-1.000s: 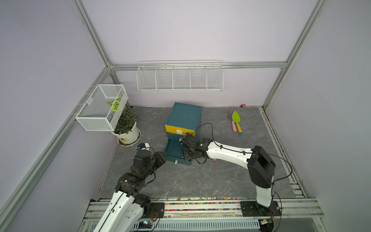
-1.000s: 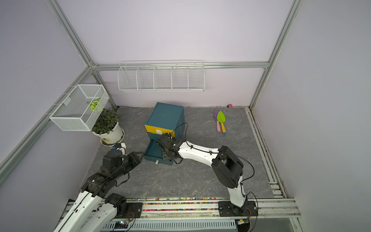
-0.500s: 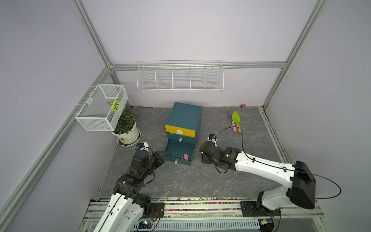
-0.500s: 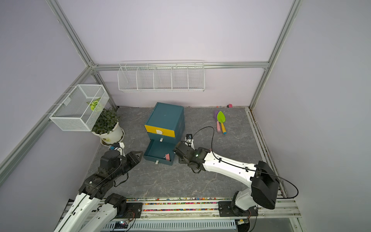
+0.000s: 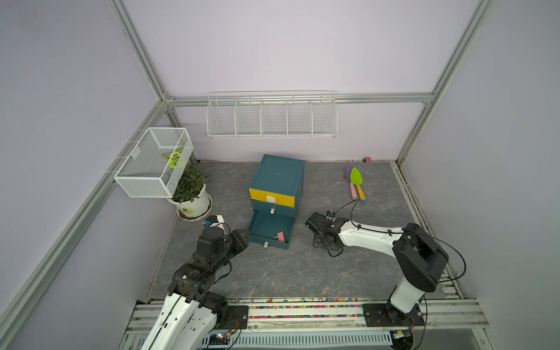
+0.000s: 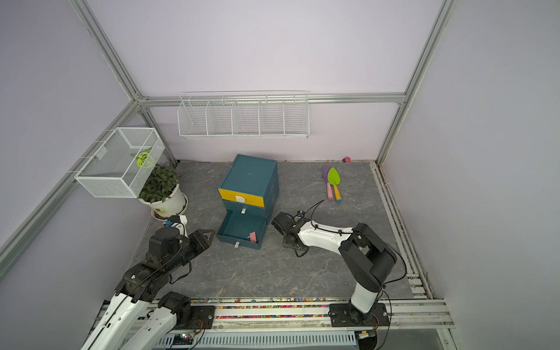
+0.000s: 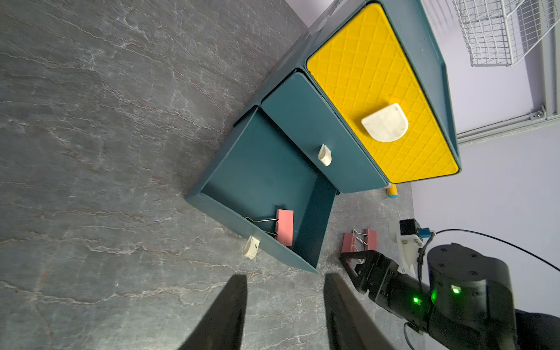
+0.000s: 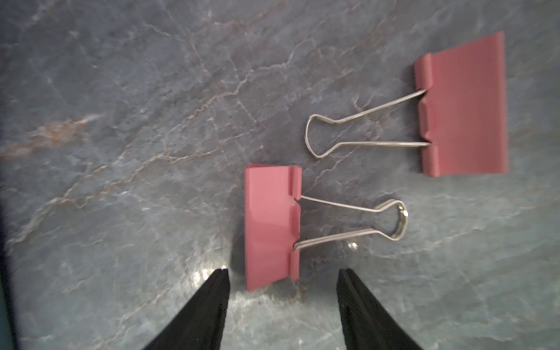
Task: Put the binder clips in the drawer according to color
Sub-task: Pick up the binder clip at the center of the board.
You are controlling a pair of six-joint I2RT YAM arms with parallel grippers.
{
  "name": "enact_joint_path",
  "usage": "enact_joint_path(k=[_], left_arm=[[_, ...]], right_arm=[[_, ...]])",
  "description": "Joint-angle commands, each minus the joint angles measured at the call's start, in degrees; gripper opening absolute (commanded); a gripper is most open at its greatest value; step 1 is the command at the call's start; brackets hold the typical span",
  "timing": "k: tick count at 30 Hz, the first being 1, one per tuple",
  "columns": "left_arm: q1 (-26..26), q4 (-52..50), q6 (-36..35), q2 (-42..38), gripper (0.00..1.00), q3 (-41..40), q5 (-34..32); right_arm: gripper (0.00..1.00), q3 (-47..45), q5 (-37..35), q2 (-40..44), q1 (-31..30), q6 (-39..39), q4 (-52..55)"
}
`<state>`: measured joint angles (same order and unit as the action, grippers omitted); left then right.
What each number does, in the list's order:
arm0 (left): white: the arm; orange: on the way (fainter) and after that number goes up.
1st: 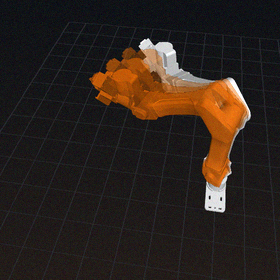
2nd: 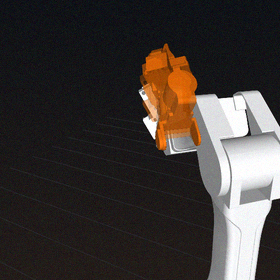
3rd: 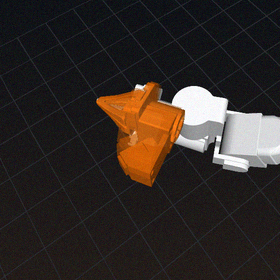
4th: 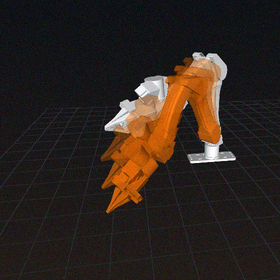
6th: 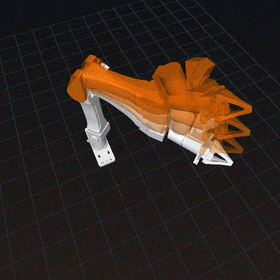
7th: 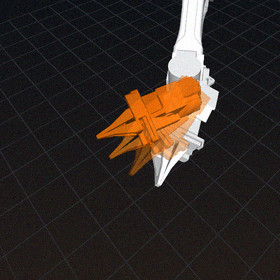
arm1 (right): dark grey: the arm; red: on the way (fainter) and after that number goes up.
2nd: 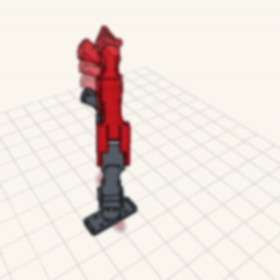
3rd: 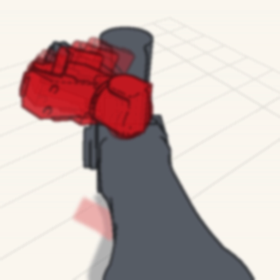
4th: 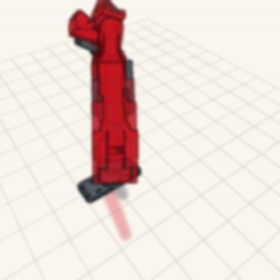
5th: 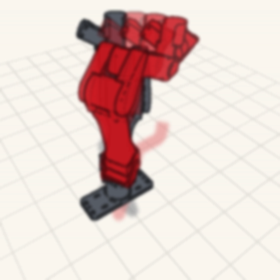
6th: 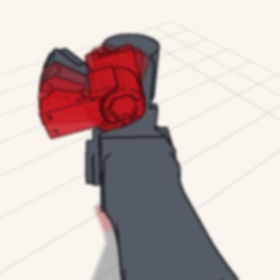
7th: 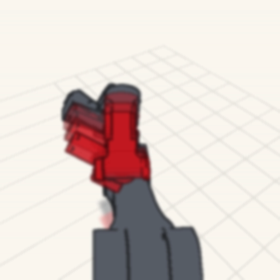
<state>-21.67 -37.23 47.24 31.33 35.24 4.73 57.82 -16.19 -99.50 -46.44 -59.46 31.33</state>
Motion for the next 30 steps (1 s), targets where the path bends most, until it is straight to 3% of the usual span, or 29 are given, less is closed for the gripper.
enact_joint_path(k=[1,24,30], left_arm=[[0.3,-0.1,-0.7,-0.2,0.47,0.6,0.0],[0.3,1.3,0.0,-0.3,0.47,-0.4,0.4],[0.4,2.7,0.4,0.1,0.47,-2.0,1.1]], right_arm=[[0.62,0.3,1.7,-1.7,0.7,-2.4,-2.3],[0.23,0.8,0.9,-0.9,1.6,0.2,-2.2],[0.2,1.4,-5.4,4.2,-2.7,2.2,0.6]])
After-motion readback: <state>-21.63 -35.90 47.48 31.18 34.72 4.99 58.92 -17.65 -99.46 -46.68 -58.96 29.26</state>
